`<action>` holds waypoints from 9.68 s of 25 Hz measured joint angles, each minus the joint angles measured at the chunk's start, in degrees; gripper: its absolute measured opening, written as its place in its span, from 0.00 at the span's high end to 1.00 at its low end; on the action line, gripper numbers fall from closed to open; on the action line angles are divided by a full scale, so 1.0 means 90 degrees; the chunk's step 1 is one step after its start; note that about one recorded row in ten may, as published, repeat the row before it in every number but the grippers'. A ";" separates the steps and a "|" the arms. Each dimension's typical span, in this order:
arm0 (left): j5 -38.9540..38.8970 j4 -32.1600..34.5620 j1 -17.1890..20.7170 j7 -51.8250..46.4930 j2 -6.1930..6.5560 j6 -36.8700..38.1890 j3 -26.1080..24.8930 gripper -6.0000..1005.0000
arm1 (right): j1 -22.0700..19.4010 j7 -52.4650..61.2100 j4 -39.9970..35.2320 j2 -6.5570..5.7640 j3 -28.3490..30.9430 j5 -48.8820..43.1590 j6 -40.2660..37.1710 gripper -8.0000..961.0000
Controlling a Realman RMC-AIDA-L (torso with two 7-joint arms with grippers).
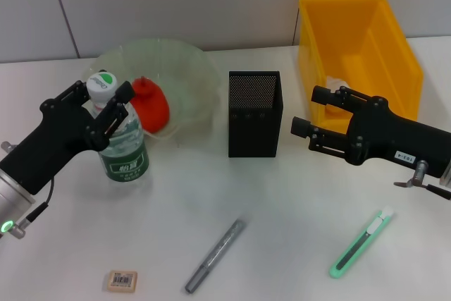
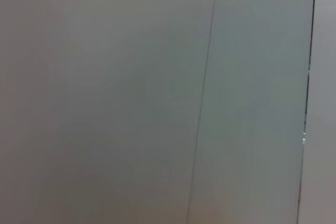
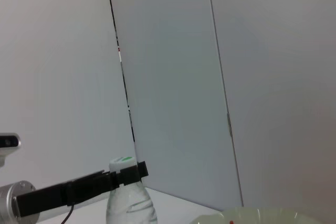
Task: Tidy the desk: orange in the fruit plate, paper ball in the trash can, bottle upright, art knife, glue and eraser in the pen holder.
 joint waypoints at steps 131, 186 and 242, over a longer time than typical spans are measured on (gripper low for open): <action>-0.0252 -0.0110 0.1503 0.0839 0.0048 0.1948 -0.0065 0.19 | -0.0881 0.1603 0.1306 -0.0199 0.1629 -0.3124 -0.0723 0.20; 0.1379 0.1346 0.1414 -0.0473 0.0432 0.0799 0.1365 0.19 | 0.2610 0.4881 0.3522 -0.0313 -0.0827 -0.8872 -0.3369 0.20; 0.1350 0.1416 0.1406 -0.0420 0.0280 0.0661 0.1245 0.19 | 0.2894 0.3727 0.2816 -0.0195 -0.1956 -0.9135 -0.2415 0.21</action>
